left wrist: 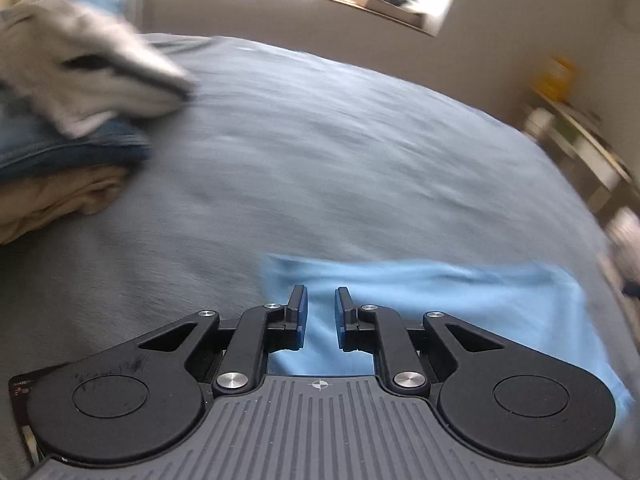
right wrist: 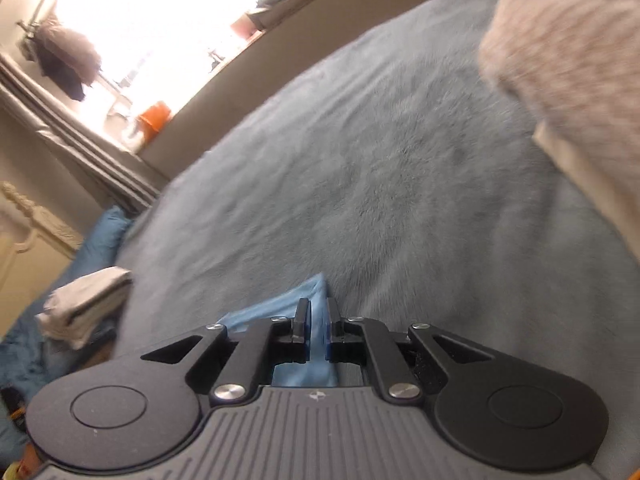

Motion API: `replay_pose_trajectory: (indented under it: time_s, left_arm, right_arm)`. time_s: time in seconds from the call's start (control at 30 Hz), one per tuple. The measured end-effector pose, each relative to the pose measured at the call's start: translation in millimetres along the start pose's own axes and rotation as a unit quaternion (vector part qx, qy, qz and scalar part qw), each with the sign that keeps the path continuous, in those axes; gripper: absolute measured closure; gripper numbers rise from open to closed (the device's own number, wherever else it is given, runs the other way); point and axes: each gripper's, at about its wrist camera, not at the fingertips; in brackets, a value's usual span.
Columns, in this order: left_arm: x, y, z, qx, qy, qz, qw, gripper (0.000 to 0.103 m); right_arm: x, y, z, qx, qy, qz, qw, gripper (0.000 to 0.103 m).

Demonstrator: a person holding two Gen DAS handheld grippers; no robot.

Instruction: Fold clothes

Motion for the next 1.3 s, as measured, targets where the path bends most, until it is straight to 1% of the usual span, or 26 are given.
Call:
replay_pose_trajectory:
  time_s: [0.07,0.13,0.2,0.27,0.3,0.37,0.43,0.47,0.5,0.53,0.57,0.6,0.63,0.67,0.73,0.8,0.83,0.87,0.9,0.93,1.03,1.13,1.3]
  left_arm:
    - [-3.0,8.7,20.1,-0.047,-0.028,-0.029,0.9981,0.088]
    - [-12.7,7.7,42.1,-0.099,-0.046,-0.071,0.9915,0.088]
    - [-27.9,2.2,65.8,-0.145,-0.069,-0.11,0.9809,0.088]
    - [-45.9,-4.8,91.0,-0.177,-0.111,-0.136,0.9685,0.088]
    - [-55.9,-8.6,103.4,-0.186,-0.135,-0.148,0.9618,0.088]
    - [-69.6,-13.4,116.9,-0.196,-0.164,-0.164,0.9528,0.088]
    - [-83.2,-18.1,130.2,-0.205,-0.192,-0.18,0.9426,0.088]
    - [-88.3,-19.8,132.9,-0.203,-0.2,-0.187,0.9403,0.088]
    - [-93.4,-21.4,135.4,-0.2,-0.207,-0.194,0.9379,0.088]
    - [-97.4,-22.6,136.5,-0.197,-0.211,-0.201,0.9362,0.088]
    - [-100.3,-22.7,137.0,-0.193,-0.215,-0.204,0.9354,0.088]
    - [-103.2,-22.7,137.6,-0.189,-0.219,-0.208,0.9346,0.088]
    - [-106.1,-22.7,138.1,-0.185,-0.222,-0.211,0.9337,0.088]
    - [-106.8,-21.9,138.1,-0.183,-0.223,-0.212,0.9337,0.088]
    - [-107.6,-22.0,136.9,-0.182,-0.221,-0.214,0.934,0.088]
    - [-108.1,-22.2,135.1,-0.182,-0.217,-0.218,0.934,0.088]
    - [-108.3,-22.3,134.2,-0.182,-0.215,-0.22,0.934,0.088]
    - [-107.1,-23.0,133.6,-0.183,-0.214,-0.222,0.9336,0.088]
    - [-107.1,-23.6,131.9,-0.184,-0.214,-0.223,0.933,0.088]
    - [-107.1,-24.1,130.2,-0.185,-0.214,-0.225,0.9324,0.088]
    - [-106.4,-21.8,125.7,-0.19,-0.214,-0.228,0.9307,0.088]
    - [-105.6,-24.4,122.6,-0.195,-0.208,-0.234,0.9296,0.087]
    - [-105.4,-24.0,117.7,-0.201,-0.212,-0.239,0.9261,0.087]
  right_arm:
    - [-12.9,32.6,-1.4,0.009,0.011,-0.011,1.0,0.091]
    - [-28.3,59.8,-4.5,0.013,0.027,-0.027,0.999,0.088]
    - [-46.3,76.0,-9.3,0.005,0.044,-0.052,0.998,0.085]
    - [-66.3,80.6,-13.9,-0.008,0.062,-0.081,0.995,0.084]
    - [-76.7,78.1,-15.8,-0.016,0.074,-0.098,0.992,0.084]
    - [-95.8,71.3,-19.5,-0.035,0.105,-0.129,0.985,0.084]
    - [-108.3,62.5,-21.0,-0.058,0.145,-0.146,0.977,0.084]
    - [-110.5,58.4,-18.8,-0.066,0.153,-0.15,0.975,0.084]
    - [-109.1,56.7,-14.9,-0.06,0.148,-0.148,0.976,0.084]
    - [-107.6,54.9,-11.0,-0.055,0.143,-0.147,0.977,0.083]
    - [-106.2,53.2,-7.1,-0.049,0.138,-0.145,0.979,0.082]
    - [-103.3,51.2,-4.2,-0.034,0.137,-0.142,0.98,0.078]
    - [-101.0,48.8,-2.8,-0.024,0.135,-0.142,0.98,0.07]
    - [-99.0,45.9,-2.3,-0.009,0.133,-0.147,0.98,0.067]
    - [-98.5,40.8,-0.4,0.024,0.13,-0.167,0.977,0.066]
    - [-99.8,36.2,2.9,0.039,0.131,-0.184,0.973,0.066]
    - [-100.5,33.9,4.6,0.047,0.132,-0.193,0.971,0.073]
    - [-100.3,33.5,8.9,0.055,0.128,-0.199,0.97,0.083]
    - [-98.5,35.7,13.9,0.064,0.12,-0.197,0.971,0.092]
    - [-96.7,37.9,18.9,0.074,0.111,-0.194,0.972,0.099]
    - [-94.0,51.1,32.8,0.093,0.087,-0.176,0.976,0.1]
    - [-94.3,52.2,42.8,0.084,0.074,-0.172,0.979,0.1]
    - [-96.2,49.2,61.1,0.076,0.048,-0.171,0.981,0.1]
Point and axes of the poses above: each gripper's, at about its wrist camera, not at the fingertips, and y roughly against the way its jaws point, z to its right, x to its top, and after that the axes turned 4 degrees about -y, right-handed
